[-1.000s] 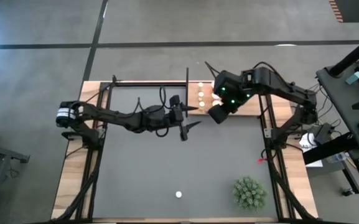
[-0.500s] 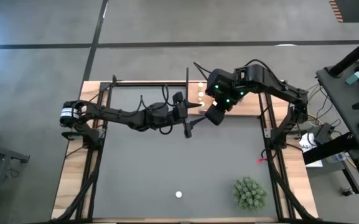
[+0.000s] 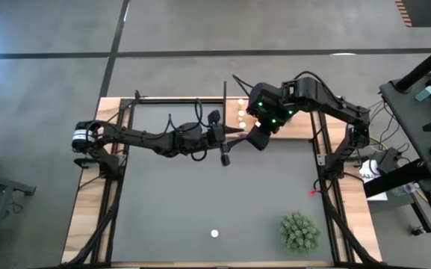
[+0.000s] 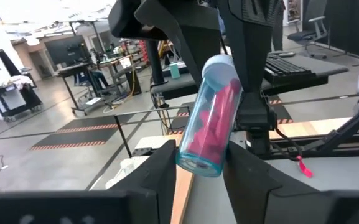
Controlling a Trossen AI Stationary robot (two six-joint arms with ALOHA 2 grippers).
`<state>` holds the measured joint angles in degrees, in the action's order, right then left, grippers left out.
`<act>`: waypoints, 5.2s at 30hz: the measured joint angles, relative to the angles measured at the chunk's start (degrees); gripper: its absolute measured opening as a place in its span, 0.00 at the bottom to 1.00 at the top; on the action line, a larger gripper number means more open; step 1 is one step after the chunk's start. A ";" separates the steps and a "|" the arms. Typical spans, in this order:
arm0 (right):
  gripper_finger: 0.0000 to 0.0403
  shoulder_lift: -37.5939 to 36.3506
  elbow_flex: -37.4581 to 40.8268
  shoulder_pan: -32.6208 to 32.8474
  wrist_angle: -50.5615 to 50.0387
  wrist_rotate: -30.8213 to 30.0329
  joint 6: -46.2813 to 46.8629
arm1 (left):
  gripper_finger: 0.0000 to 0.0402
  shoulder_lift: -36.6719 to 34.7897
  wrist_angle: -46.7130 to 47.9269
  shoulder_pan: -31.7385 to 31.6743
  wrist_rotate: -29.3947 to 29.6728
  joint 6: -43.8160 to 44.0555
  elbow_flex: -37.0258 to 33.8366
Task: Pick and place medicine bottles onto shelf by color
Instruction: Put the blue medicine bottle on the shelf aligned with the other blue medicine bottle
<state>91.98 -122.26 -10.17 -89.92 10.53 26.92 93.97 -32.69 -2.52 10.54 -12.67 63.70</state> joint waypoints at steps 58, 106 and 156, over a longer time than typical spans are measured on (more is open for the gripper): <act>0.56 -5.79 -12.35 8.57 30.14 -27.42 -35.04 | 0.23 -0.16 -25.69 -3.39 4.91 -0.13 14.32; 0.35 -3.04 -11.87 8.39 45.25 -20.77 -38.35 | 0.23 -0.04 -28.30 -3.32 -5.07 0.31 13.94; 0.26 -25.60 31.48 8.94 3.55 -63.66 18.67 | 0.54 -5.95 -12.68 -3.10 7.52 2.72 8.01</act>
<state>66.38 -90.77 -1.23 -86.37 -53.13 45.58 88.03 -45.38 -5.63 18.06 -9.95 71.71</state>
